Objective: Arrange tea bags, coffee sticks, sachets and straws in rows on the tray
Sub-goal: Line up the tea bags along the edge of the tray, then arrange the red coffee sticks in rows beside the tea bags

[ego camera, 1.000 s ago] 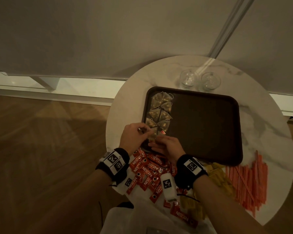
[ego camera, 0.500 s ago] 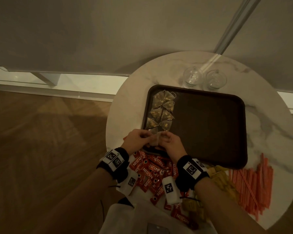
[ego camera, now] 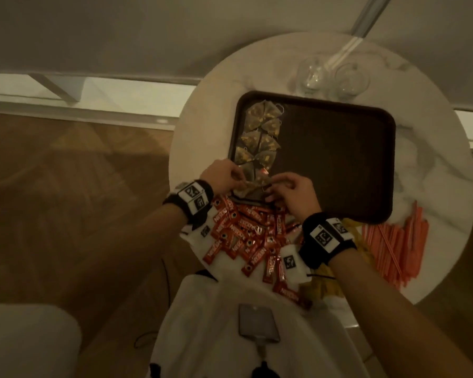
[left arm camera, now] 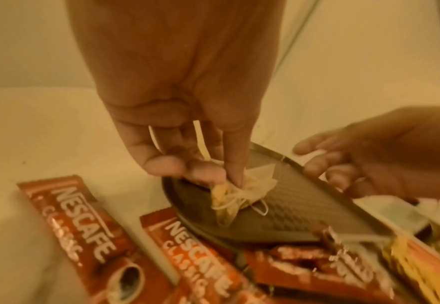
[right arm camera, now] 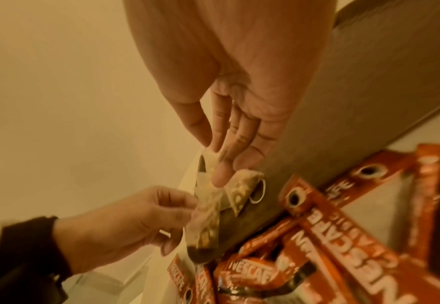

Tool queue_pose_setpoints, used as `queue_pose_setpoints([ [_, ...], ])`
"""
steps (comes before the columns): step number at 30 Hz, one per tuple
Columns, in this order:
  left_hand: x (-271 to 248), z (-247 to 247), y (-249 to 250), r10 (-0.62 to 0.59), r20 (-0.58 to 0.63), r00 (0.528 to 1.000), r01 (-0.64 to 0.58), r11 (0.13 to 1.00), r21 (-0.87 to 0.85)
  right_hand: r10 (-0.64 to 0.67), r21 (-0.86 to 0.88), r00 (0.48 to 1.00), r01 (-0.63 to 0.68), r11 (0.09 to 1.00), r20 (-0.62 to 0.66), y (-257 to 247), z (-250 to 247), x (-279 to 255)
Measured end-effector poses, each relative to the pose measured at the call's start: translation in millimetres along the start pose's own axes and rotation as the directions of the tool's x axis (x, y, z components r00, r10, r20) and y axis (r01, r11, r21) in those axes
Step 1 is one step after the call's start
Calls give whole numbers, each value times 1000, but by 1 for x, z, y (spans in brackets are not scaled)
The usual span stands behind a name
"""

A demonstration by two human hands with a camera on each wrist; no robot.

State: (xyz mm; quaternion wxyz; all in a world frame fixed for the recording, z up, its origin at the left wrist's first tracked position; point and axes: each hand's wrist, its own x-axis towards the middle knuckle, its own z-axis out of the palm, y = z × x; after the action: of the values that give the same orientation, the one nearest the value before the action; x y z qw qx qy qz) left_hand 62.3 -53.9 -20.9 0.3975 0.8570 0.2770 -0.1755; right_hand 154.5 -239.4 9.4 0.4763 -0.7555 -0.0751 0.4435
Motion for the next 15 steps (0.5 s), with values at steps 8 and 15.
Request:
queue_pose_setpoints([
  [8,9,4,1,122,-64,990,-85,906,415,19,-139,1000,-18,990,10,29,-34,-37],
  [15,-19,0,6,194,-354,915,-87,951,297,-64,-523,997,82,849,52,54,-9,-44],
])
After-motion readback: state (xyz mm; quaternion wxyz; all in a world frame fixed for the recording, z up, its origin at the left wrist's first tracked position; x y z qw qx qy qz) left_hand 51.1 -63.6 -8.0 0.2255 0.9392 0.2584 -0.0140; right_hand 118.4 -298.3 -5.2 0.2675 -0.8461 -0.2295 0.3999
